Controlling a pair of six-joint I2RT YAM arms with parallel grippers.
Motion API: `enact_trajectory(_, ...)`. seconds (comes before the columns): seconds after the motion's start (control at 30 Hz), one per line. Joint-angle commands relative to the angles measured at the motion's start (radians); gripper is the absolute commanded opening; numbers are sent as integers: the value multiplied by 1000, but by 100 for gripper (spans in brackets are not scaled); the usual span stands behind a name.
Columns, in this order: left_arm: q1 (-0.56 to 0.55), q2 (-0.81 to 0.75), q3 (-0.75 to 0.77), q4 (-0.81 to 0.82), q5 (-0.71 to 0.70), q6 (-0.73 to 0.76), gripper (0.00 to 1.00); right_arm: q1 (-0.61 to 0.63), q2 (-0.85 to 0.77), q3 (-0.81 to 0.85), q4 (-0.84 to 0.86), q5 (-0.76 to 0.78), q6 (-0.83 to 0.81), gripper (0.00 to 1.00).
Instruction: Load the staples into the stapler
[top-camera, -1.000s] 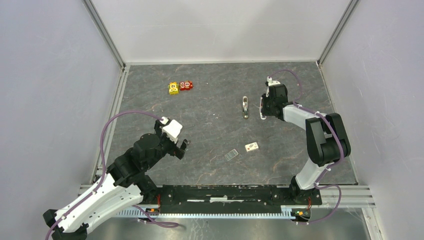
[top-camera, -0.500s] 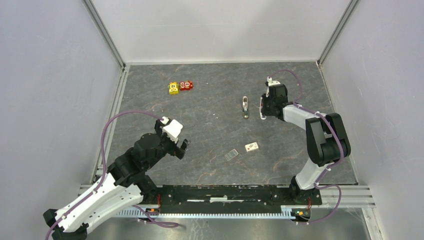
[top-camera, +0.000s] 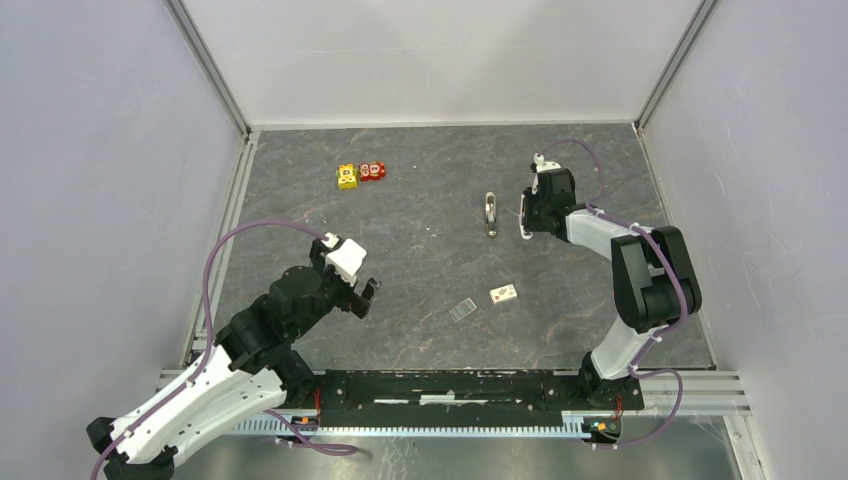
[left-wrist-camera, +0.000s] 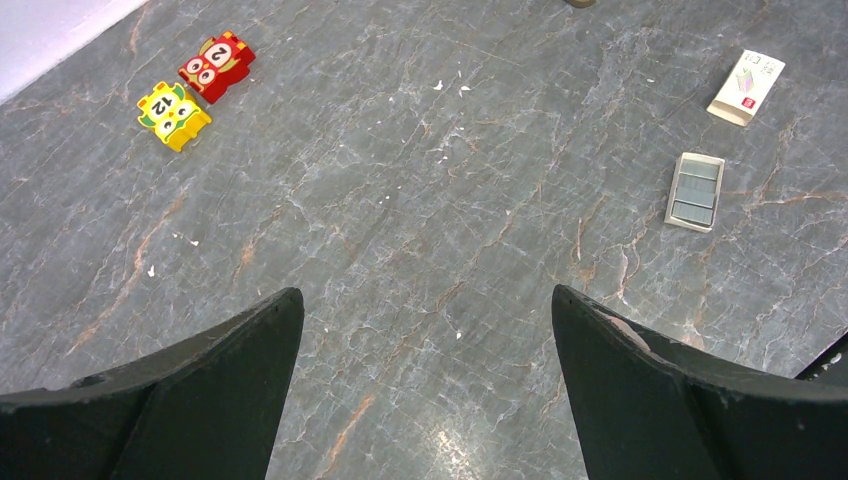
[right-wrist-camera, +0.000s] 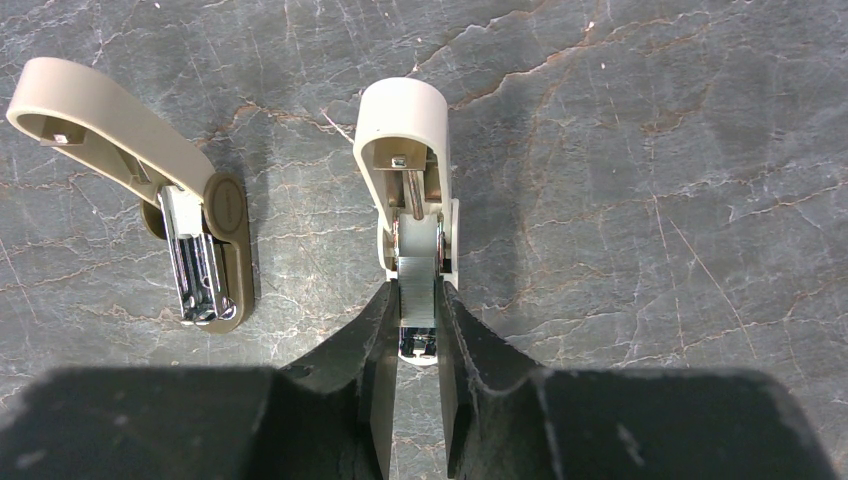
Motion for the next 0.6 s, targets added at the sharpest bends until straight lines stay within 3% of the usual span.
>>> enact_trajectory(0.0,5,7,11,40,-10,48,100,-5,9,-12,8,-3,-8,25)
enact_trajectory(0.57,8,10,11,42,-8,47,100,-4,-20,8,-3,-7,-3,27)
